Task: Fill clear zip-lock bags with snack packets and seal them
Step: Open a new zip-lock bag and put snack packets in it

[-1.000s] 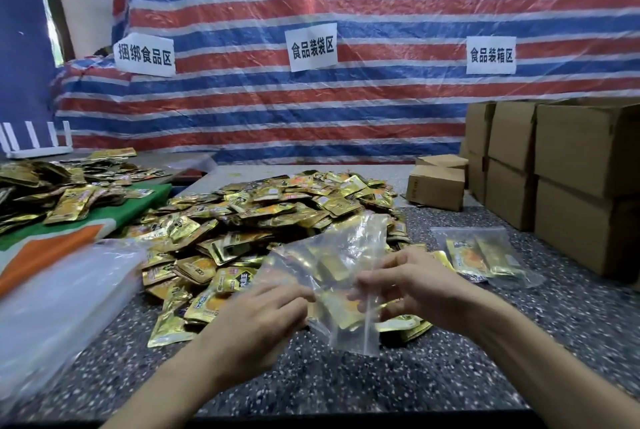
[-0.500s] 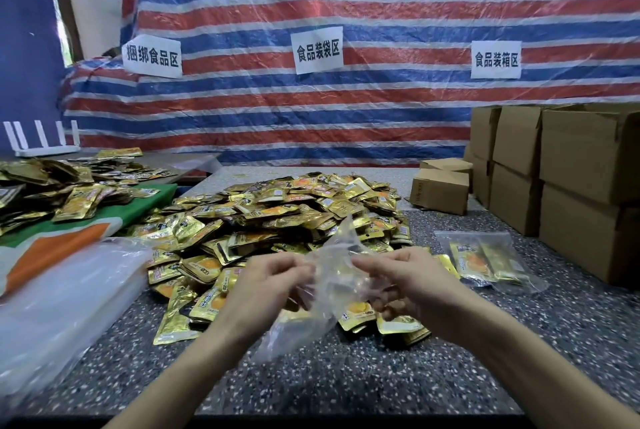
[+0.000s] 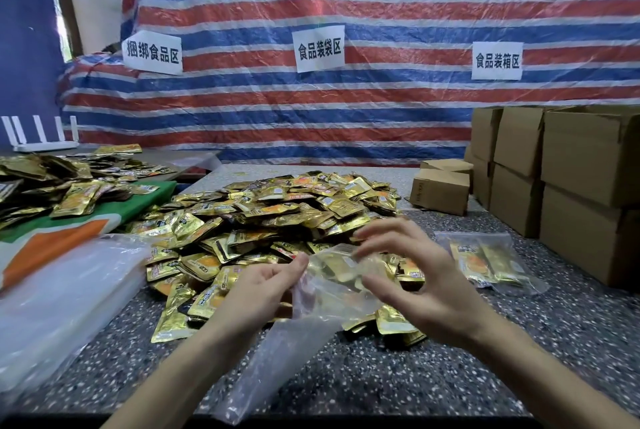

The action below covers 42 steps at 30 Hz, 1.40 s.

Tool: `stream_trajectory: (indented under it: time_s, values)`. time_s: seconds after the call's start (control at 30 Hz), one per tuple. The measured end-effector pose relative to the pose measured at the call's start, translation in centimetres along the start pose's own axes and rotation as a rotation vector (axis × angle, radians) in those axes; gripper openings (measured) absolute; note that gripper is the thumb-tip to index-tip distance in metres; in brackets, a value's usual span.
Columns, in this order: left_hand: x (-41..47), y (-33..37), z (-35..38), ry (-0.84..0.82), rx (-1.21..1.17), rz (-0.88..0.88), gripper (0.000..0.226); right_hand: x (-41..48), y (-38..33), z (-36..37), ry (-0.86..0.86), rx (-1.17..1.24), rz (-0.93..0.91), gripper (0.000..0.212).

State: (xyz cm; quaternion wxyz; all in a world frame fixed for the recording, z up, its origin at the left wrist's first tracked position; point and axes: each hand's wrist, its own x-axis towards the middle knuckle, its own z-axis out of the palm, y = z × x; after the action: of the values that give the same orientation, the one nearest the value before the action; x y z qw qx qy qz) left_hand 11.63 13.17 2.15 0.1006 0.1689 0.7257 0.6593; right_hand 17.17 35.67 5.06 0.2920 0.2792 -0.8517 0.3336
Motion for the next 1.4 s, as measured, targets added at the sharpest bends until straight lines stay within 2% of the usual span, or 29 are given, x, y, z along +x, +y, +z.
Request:
stream_trajectory:
  time_s: [0.07, 0.13, 0.23, 0.3, 0.37, 0.47, 0.57, 0.63, 0.73, 0.8, 0.87, 0.93, 1.0, 1.1, 1.2, 1.3, 1.4]
  values:
    - [0.0, 0.2, 0.4, 0.008, -0.025, -0.009, 0.057, -0.4, 0.3, 0.1, -0.137, -0.08, -0.057, 0.026]
    - [0.6, 0.2, 0.4, 0.028, -0.21, -0.086, 0.053, -0.9, 0.8, 0.3, -0.23, -0.147, -0.066, 0.028]
    - [1.2, 0.4, 0.0, 0.0, -0.58, -0.2, 0.038, -1.6, 1.6, 0.3, -0.213, -0.256, -0.095, 0.019]
    - [1.8, 0.1, -0.5, -0.021, -0.639, -0.186, 0.039, -1.7, 2.0, 0.0, -0.159, -0.279, -0.082, 0.017]
    - [2.6, -0.6, -0.8, 0.046, -0.348, -0.1, 0.041, -1.7, 2.1, -0.7, -0.105, -0.292, -0.085, 0.018]
    - [3.8, -2.1, -2.2, 0.227, 0.328, 0.122, 0.011, -1.7, 2.1, -1.7, -0.035, -0.294, -0.064, 0.022]
    - [5.5, -4.4, -3.3, 0.131, 0.861, 0.123, 0.025, -1.7, 2.1, -2.4, 0.035, -0.293, -0.044, 0.021]
    - [6.3, -5.6, -3.2, 0.043, 1.08, 0.067, 0.033, -1.8, 2.1, -2.5, 0.073, -0.31, -0.045, 0.017]
    - [7.1, -6.0, -2.9, 0.199, 0.991, 0.057, 0.03, -1.8, 2.2, -2.6, 0.118, -0.356, -0.047, 0.012]
    - [7.9, -5.7, -3.2, 0.284, 1.095, 0.044, 0.04, -1.8, 2.4, -2.5, 0.126, -0.403, -0.064, 0.012]
    - [9.0, -5.7, -4.1, 0.217, 1.303, -0.018, 0.057, -1.7, 2.6, -2.6, 0.125, -0.425, -0.064, 0.013]
    - [9.6, -5.6, -5.1, 0.132, 1.363, -0.133, 0.066, -1.6, 2.6, -2.6, 0.113, -0.438, -0.055, 0.014]
    - [9.8, -5.6, -5.9, 0.112, 1.411, -0.152, 0.059, -1.6, 2.5, -2.5, 0.096, -0.449, -0.039, 0.015]
    - [9.6, -5.5, -6.4, 0.108, 1.5, -0.093, 0.036, -1.5, 2.2, -2.2, 0.064, -0.462, -0.01, 0.017]
    - [8.8, -4.7, -6.9, 0.136, 1.397, -0.046, 0.018, -1.4, 1.8, -2.0, 0.023, -0.468, 0.019, 0.019]
    - [7.2, -3.0, -7.6, 0.141, 1.331, -0.052, 0.013, -1.1, 1.4, -1.7, 0.014, -0.486, 0.037, 0.022]
    - [5.1, -0.2, -7.6, 0.183, 1.033, 0.011, 0.005, -0.9, 1.2, -1.3, 0.014, -0.505, 0.029, 0.023]
